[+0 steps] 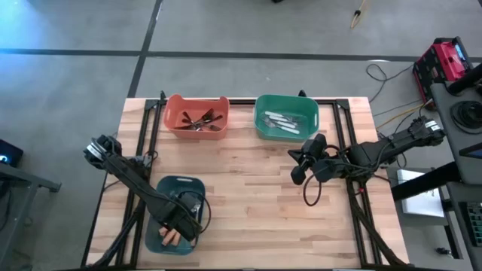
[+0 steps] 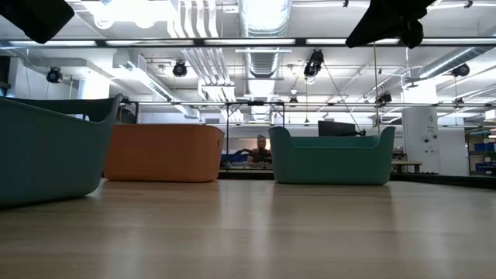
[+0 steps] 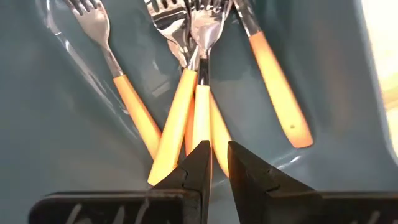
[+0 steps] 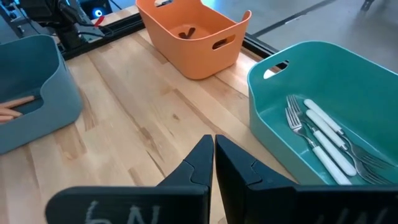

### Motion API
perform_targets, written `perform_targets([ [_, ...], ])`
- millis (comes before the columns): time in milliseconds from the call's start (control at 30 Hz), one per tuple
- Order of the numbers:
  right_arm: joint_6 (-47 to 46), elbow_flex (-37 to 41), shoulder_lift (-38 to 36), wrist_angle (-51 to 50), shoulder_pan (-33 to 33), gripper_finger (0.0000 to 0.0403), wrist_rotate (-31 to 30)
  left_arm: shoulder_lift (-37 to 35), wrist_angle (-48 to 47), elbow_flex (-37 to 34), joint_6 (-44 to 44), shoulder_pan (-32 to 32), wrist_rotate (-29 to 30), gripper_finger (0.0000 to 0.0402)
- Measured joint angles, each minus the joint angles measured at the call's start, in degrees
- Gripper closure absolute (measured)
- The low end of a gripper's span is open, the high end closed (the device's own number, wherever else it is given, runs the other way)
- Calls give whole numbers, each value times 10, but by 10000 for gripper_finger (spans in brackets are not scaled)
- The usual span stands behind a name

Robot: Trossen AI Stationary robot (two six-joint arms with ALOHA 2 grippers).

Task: Sort silverware by color (type)
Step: Adjust the orange forks in the blue-green bin

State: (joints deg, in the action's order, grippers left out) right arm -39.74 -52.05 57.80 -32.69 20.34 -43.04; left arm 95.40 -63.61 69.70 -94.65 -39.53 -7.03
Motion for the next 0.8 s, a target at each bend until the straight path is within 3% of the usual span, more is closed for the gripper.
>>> perform_targets([
  [433, 17, 0, 0, 0, 0, 394, 2, -9, -56, 66, -3, 0, -12, 365],
  [800, 31, 0, -3, 0, 0, 394, 2, -21, -68, 83, 76, 4, -14, 365],
])
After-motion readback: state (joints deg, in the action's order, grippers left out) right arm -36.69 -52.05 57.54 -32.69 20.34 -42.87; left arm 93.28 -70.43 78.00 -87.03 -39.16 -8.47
